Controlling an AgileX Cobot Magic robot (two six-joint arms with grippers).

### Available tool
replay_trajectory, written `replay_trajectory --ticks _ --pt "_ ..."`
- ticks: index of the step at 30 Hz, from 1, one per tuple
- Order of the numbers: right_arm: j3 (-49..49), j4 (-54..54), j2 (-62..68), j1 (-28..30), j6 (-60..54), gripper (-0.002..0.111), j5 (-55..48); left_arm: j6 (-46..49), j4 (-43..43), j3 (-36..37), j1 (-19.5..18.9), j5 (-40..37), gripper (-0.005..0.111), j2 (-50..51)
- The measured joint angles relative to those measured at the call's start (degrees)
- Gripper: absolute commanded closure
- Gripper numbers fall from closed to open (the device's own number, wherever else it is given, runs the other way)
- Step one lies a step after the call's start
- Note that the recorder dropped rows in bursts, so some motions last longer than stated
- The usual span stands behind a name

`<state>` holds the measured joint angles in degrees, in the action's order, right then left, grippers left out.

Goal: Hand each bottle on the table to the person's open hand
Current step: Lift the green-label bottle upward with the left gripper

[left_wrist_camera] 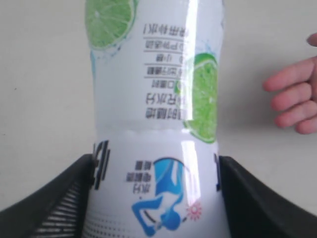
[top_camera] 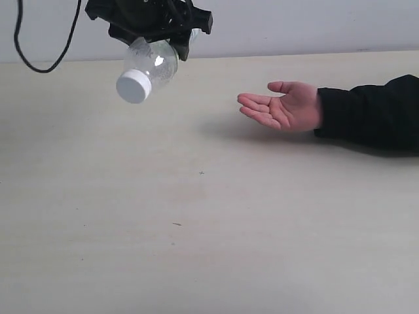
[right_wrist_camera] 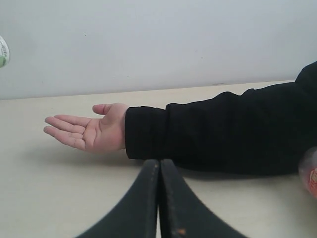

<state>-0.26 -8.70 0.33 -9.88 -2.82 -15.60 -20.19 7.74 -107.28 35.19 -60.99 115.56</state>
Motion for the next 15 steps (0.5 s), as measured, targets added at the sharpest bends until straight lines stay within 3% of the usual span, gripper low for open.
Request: replay_trajectory --ticks 9,15 --pt "0.00 0.00 0.00 0.00 0.00 0.108 0.00 -8.40 0.48 30.63 3.39 17.98 0.107 -22.91" --pt "0.00 0.00 0.00 0.00 0.00 0.108 0.00 -12.82 0.48 40.84 6.52 27.15 0.107 -32.84"
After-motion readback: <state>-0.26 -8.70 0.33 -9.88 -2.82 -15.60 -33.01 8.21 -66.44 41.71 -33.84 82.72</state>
